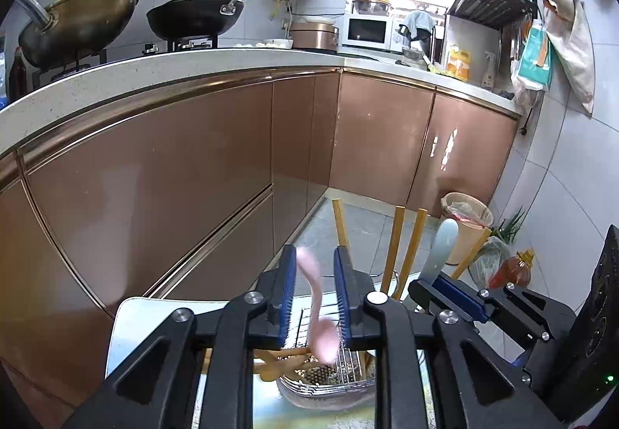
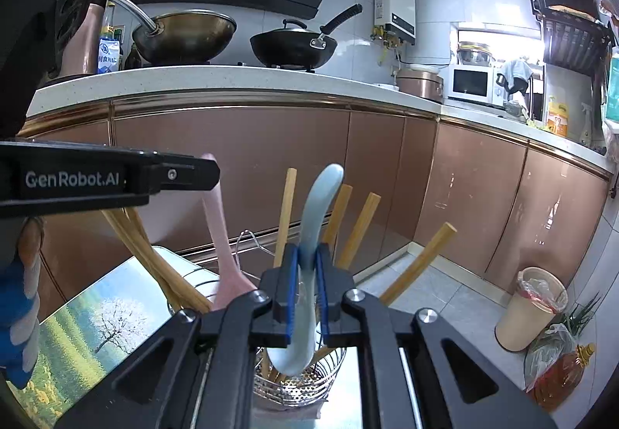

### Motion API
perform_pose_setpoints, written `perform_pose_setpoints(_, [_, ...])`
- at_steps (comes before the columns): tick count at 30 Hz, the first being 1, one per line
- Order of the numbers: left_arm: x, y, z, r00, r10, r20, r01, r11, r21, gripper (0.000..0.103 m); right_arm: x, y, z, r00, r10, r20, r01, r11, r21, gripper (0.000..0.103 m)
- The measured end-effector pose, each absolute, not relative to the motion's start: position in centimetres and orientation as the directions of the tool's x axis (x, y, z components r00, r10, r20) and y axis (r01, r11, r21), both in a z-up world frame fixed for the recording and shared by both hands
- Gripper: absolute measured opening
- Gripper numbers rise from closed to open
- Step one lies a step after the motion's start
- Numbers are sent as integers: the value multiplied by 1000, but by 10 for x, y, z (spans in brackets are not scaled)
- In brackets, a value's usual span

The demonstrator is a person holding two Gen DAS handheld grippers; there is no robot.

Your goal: Organize utensils

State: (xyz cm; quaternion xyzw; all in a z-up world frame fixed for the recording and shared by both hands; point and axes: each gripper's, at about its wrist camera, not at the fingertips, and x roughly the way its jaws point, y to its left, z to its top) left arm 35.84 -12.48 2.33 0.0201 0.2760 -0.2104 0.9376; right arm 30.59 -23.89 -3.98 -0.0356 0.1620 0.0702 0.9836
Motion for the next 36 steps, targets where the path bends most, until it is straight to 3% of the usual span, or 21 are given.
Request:
perform_pose_setpoints(14, [339,-113,43,775,-389,-499,402,911,-86,34,294,-238,-30,933,125,-337,-145,989,-35,10])
perform_pose_setpoints(20, [325,-102,54,786,-387,-483,392,915,-96,39,280,-239,-13,942,123,-313,-140,990,-30,20])
perform_pose_setpoints(30, [280,-74,80,817,-376,-437,368,924,-107,48,237,-226,23,955,121,-271,-140,989,-53,22])
perform_pose_setpoints(36, [246,-52,83,839,-349,-418,338,936,-103,58,194,-216,43,962,118,-247,-136,989,-56,32])
